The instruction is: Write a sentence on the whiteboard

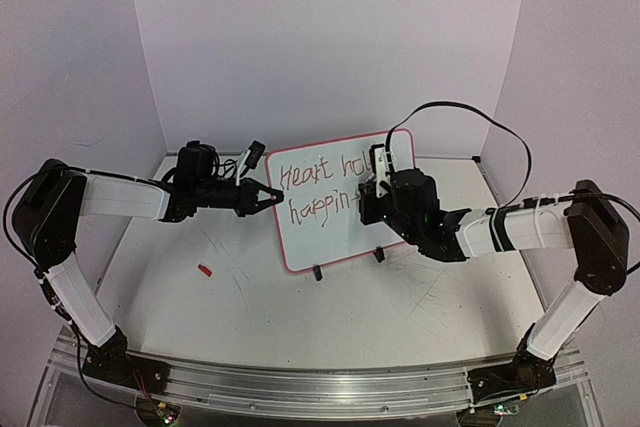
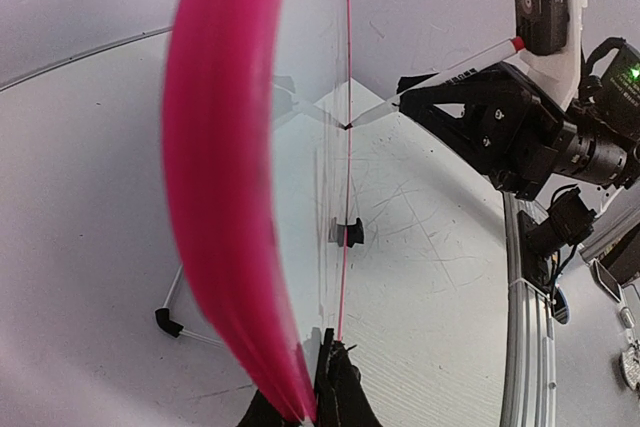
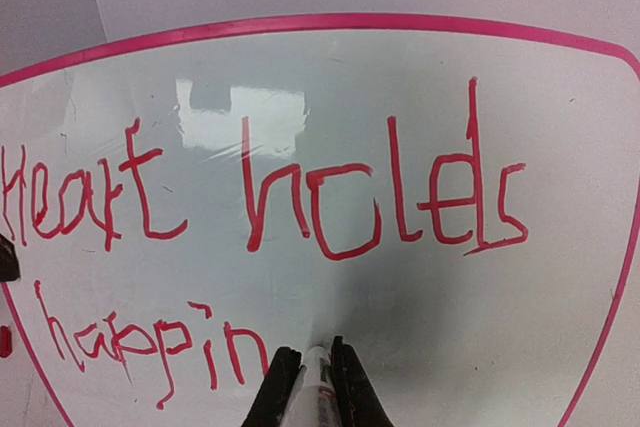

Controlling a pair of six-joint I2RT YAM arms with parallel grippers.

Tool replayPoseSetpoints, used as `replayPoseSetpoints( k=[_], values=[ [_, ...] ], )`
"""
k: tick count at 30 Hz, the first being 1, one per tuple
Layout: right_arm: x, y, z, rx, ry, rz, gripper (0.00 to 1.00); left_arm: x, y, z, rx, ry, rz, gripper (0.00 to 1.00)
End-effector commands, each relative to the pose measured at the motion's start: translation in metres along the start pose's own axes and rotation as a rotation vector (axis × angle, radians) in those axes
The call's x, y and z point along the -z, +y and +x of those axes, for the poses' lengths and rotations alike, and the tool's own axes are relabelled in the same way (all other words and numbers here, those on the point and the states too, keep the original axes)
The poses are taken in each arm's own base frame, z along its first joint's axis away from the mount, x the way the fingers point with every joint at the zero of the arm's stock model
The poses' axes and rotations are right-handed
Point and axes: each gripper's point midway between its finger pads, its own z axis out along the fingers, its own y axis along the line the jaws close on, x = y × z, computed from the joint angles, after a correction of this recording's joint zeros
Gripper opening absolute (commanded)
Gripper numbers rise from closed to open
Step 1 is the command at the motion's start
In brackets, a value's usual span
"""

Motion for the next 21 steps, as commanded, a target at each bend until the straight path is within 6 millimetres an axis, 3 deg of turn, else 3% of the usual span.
replayPoseSetpoints(
  k=[1,10,21],
  values=[
    [-0.008,0.008,-0.018,-0.021,-0.047,-0.028,0.0,0.001,0.035,-0.001,-0.101,0.01,-0.163,0.0],
    [-0.012,0.018,-0.001,-0.039,0.003,-0.077,0.0,0.002,0.035,-0.003,-0.104,0.008,-0.166,0.0],
    [-0.004,0.008,0.024,-0.047,0.064,-0.052,0.0,0.002,0.036,0.0,-0.102,0.013,-0.168,0.0]
  ],
)
